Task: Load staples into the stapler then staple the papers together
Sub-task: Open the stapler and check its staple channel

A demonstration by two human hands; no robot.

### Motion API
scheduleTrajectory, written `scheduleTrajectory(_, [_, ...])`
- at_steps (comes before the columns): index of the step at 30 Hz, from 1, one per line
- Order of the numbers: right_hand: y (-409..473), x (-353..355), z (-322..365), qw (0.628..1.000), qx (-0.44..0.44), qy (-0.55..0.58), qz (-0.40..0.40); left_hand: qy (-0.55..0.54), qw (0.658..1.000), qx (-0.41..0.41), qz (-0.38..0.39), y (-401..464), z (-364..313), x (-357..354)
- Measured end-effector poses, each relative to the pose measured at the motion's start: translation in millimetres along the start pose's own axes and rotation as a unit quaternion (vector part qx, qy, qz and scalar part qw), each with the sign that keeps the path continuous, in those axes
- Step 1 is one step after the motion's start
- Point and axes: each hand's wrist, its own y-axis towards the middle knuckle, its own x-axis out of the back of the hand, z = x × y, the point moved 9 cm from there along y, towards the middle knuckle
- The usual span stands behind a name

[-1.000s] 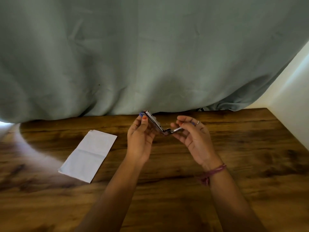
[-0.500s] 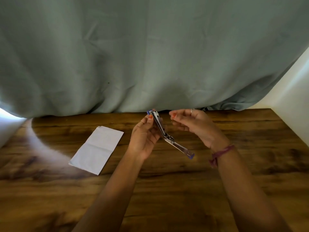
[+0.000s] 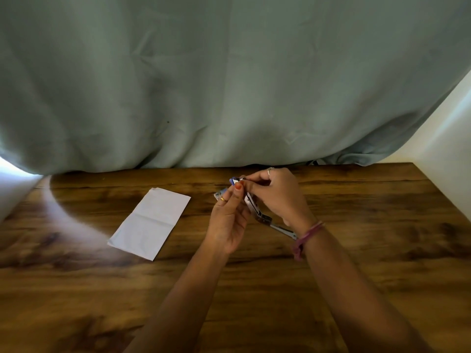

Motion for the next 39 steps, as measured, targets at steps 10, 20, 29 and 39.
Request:
scheduleTrajectory(10, [4.3, 3.2, 1.8, 0.999, -0.022, 0.012, 0.048, 0.038, 0.999, -0.001, 0.007, 6.1, -9.5, -6.1])
scheduleTrajectory(20, [1.1, -6.7, 11.9, 0.978, 0.064, -0.198, -0.025, 0.028, 0.997, -0.011, -0.066, 11.8, -1.2, -1.1])
scheduleTrajectory(29, [-6.2, 5.0, 6.3, 0.989, 0.043, 0.139, -0.023, -0.118, 0.991, -0.041, -0.055, 16.3, -15.1, -5.2])
scheduleTrajectory(39, [-19.3, 44.6, -10.5, 0.998, 0.046, 0.020, -0.043, -0.209, 0.968, -0.123, -0.059, 10.7, -38.5, -9.4])
